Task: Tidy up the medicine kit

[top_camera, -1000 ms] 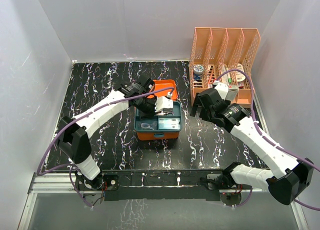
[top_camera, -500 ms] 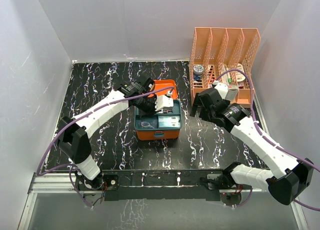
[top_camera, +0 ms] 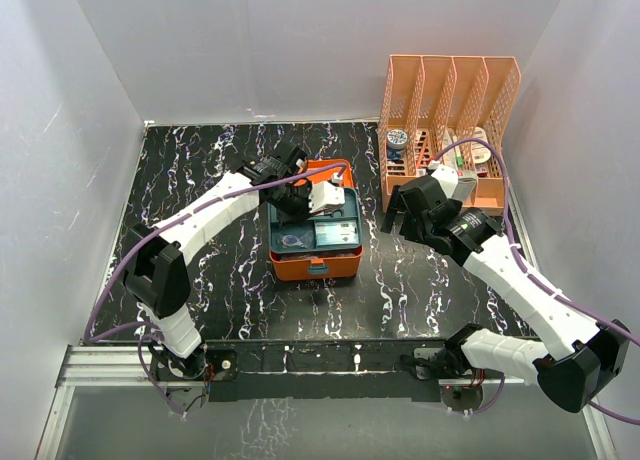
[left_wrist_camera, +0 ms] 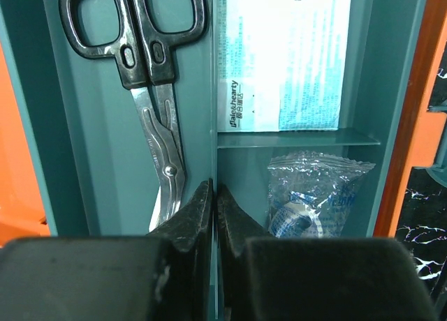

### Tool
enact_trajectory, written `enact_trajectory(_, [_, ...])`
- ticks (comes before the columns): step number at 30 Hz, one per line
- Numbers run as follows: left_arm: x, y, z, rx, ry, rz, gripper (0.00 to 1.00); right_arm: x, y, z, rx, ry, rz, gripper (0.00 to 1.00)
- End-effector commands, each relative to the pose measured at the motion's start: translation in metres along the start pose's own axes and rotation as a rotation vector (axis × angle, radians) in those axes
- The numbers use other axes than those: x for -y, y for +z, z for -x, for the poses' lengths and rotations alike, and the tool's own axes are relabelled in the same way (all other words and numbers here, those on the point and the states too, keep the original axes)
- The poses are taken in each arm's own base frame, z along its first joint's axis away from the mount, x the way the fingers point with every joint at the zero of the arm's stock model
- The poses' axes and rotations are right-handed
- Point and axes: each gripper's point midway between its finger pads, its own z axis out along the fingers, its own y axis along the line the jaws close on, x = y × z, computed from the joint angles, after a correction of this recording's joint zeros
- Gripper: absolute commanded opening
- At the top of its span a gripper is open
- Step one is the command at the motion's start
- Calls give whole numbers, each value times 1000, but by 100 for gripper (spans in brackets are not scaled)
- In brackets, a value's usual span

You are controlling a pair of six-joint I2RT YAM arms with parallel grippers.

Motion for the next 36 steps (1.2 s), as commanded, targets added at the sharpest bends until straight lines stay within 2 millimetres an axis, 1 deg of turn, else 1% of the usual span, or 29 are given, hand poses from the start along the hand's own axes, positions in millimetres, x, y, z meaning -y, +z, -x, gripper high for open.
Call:
enact_trajectory(1, [4,-13,8,32,0,-3,0,-3,-5,12,45,17,21,98])
enact_trajectory(9, [16,-18,6,29,-37,-34,0,-6,-1,11,41,8,29,99])
enact_trajectory(13, [22,-17,3,24,-57,-49,0,-6,0,11,40,7,28,98])
enact_trajectory(20, [33,-18,3,28,-62,-70,0,-3,-2,11,41,4,24,98])
enact_trajectory(24, [37,-15,1,24,-62,-73,0,-3,-2,11,43,7,26,98])
enact_trajectory(29, [36,-9,0,20,-61,-70,0,-2,-3,11,42,5,22,98])
enact_trajectory(36, [27,0,-2,13,-59,-43,0,-1,-3,11,41,10,20,98])
